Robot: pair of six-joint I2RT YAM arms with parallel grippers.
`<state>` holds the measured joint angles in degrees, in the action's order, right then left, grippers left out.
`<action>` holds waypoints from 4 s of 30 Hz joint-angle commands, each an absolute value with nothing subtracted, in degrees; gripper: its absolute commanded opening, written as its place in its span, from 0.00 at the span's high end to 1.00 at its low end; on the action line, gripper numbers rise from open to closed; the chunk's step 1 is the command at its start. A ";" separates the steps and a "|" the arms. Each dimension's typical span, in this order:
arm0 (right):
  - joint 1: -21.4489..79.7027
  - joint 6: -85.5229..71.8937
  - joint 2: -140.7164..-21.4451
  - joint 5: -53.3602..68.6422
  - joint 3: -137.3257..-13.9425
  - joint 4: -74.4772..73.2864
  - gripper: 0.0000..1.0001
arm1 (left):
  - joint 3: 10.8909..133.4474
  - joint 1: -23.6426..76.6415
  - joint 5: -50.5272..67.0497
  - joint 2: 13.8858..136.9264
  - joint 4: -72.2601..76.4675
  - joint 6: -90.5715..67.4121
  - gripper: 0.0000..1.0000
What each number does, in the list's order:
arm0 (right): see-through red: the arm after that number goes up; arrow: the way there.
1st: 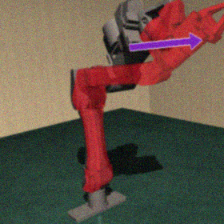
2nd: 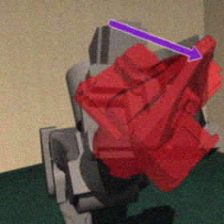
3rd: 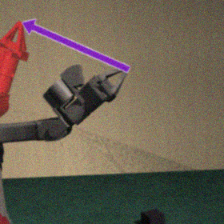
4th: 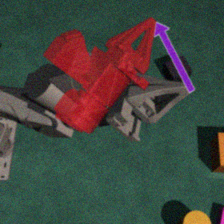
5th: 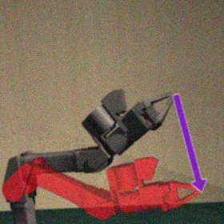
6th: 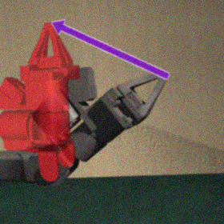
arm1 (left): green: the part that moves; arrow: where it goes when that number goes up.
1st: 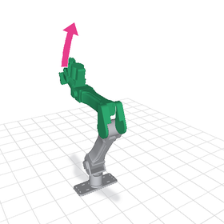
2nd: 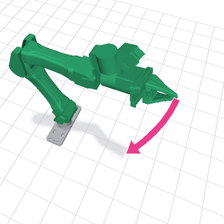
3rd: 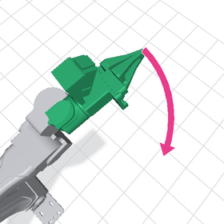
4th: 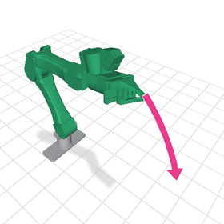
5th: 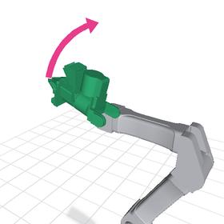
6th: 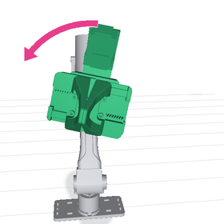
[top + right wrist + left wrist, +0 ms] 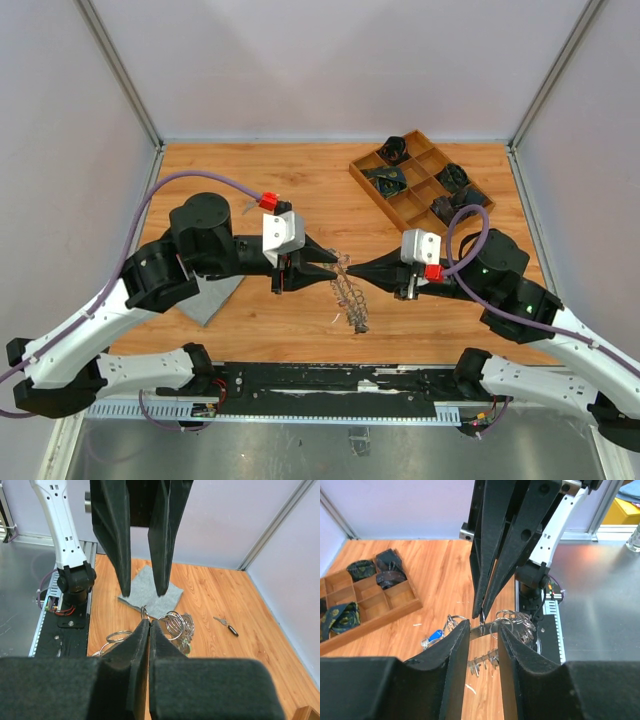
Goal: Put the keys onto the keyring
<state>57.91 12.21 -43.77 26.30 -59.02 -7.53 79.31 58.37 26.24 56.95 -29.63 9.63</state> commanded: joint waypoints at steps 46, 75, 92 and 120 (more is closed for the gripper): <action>58.45 11.03 -42.69 23.62 -60.65 -5.64 0.78 | 78.82 58.71 18.96 62.29 -30.53 9.70 0.99; 29.27 -33.82 -65.21 5.98 -48.96 -25.05 0.62 | 68.02 58.69 11.47 59.00 -22.49 2.91 1.00; 24.33 -40.74 -81.83 5.12 -46.15 -12.40 0.66 | 66.35 58.66 8.57 58.11 -23.25 5.62 1.00; 22.00 -40.98 -90.82 7.49 -47.32 -6.44 0.76 | 65.93 58.70 8.79 56.42 -22.75 6.10 0.99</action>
